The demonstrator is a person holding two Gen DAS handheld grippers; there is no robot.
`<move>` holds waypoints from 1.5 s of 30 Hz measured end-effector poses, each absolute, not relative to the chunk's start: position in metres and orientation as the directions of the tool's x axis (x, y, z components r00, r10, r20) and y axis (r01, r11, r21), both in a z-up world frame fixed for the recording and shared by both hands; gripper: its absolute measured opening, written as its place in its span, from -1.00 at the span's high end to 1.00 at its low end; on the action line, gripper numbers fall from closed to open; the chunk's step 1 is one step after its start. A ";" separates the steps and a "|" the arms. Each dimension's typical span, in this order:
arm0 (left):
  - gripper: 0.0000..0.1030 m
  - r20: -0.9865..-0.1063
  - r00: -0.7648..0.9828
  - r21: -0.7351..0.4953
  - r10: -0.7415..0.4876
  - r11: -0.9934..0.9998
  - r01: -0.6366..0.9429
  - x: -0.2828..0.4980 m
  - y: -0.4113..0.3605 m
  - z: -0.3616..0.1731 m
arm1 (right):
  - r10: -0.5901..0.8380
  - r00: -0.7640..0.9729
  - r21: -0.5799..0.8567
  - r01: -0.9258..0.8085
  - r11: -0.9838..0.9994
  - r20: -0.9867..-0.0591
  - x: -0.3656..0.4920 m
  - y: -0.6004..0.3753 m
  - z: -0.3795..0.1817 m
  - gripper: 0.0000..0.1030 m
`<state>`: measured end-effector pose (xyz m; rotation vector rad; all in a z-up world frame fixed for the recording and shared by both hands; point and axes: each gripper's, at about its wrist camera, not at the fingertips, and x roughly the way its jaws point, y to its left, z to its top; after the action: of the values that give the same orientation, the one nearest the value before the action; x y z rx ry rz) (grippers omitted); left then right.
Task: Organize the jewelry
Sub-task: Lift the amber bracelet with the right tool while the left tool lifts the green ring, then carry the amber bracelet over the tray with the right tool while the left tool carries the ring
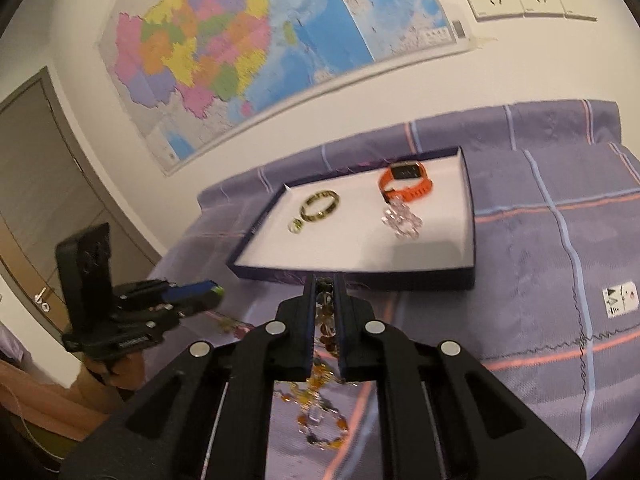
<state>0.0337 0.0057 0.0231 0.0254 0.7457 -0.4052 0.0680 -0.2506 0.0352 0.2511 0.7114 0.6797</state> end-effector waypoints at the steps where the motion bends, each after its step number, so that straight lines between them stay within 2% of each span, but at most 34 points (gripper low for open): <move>1: 0.61 -0.664 0.661 -0.120 -0.350 0.922 0.367 0.035 0.006 0.023 | 0.648 0.561 0.429 -0.486 0.761 -0.515 0.068 -0.250 0.038 0.83; 17: 0.61 -0.643 0.687 -0.102 -0.339 0.927 0.362 0.048 0.005 0.034 | 0.670 0.577 0.418 -0.524 0.742 -0.467 0.078 -0.247 0.062 0.83; 45: 0.61 -0.669 0.696 -0.056 -0.260 0.952 0.302 0.112 0.003 0.033 | 0.677 0.554 0.457 -0.500 0.736 -0.484 0.158 -0.234 0.050 0.83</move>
<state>0.1122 0.0026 0.0331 0.0598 0.7368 -0.3137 0.1582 -0.2339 0.0502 0.2805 0.6900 0.7066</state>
